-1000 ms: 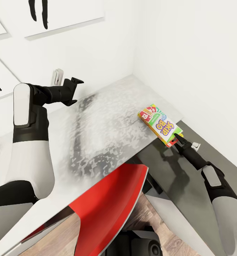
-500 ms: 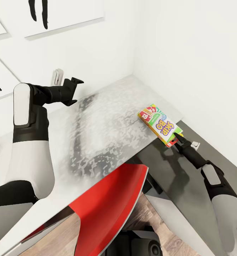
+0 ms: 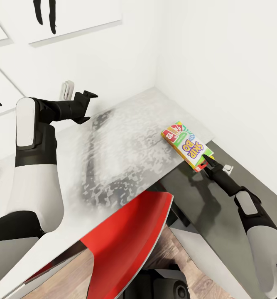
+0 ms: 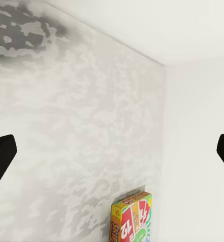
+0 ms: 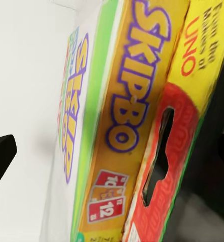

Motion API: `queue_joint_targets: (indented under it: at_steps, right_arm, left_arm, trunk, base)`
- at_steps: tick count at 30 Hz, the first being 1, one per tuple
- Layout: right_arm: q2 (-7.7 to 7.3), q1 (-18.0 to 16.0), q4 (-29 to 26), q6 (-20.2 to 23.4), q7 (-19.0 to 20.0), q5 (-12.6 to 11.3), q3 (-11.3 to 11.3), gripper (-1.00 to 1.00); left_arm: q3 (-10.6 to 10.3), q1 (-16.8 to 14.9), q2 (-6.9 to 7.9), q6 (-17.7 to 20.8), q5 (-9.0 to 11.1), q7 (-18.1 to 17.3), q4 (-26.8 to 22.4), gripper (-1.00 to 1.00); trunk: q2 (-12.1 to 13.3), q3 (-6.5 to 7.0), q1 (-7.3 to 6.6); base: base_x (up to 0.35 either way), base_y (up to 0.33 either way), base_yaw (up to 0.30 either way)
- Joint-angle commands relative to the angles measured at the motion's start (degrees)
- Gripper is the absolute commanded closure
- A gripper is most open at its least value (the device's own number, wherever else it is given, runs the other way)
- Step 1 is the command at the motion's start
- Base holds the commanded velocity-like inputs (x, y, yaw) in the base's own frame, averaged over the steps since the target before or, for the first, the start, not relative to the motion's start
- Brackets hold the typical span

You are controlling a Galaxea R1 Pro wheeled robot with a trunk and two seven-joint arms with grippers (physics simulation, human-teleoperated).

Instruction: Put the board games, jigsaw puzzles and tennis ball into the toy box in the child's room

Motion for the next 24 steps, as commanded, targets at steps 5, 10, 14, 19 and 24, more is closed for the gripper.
queue_joint_targets:
  at_steps: [5,10,14,19,24]
  right_arm:
    - [0.0,-0.2,0.1,0.4,0.0,-0.3,-0.1,-1.0]
    - [0.03,-0.4,0.2,0.4,-0.1,-0.3,0.0,-1.0]
    - [0.05,-0.4,0.4,0.4,-0.1,-0.3,0.0,-1.0]
    - [0.07,-0.6,0.7,0.4,-0.1,-0.3,0.0,-1.0]
    - [0.08,-0.7,0.9,0.4,-0.1,-0.3,0.1,-1.0]
  left_arm:
    - [0.2,0.0,-0.06,0.2,0.5,0.6,0.0,-1.0]
    - [0.2,0.0,-0.06,0.2,0.5,0.6,-0.1,-1.0]
    - [0.2,0.0,-0.06,0.2,0.5,0.6,-0.1,-1.0]
    - [0.2,0.0,-0.06,0.2,0.5,0.6,-0.1,-1.0]
    - [0.1,0.0,-0.06,0.2,0.5,0.5,-0.1,-1.0]
  trunk:
    - [-0.1,-0.07,0.03]
    - [-0.1,-0.07,0.03]
    - [-0.1,-0.07,0.03]
    - [-0.1,-0.07,0.03]
    - [-0.1,-0.07,0.03]
  base:
    - [0.0,0.0,0.0]
    - [0.0,0.0,0.0]
    - [0.0,0.0,0.0]
    - [0.0,0.0,0.0]
    - [0.0,0.0,0.0]
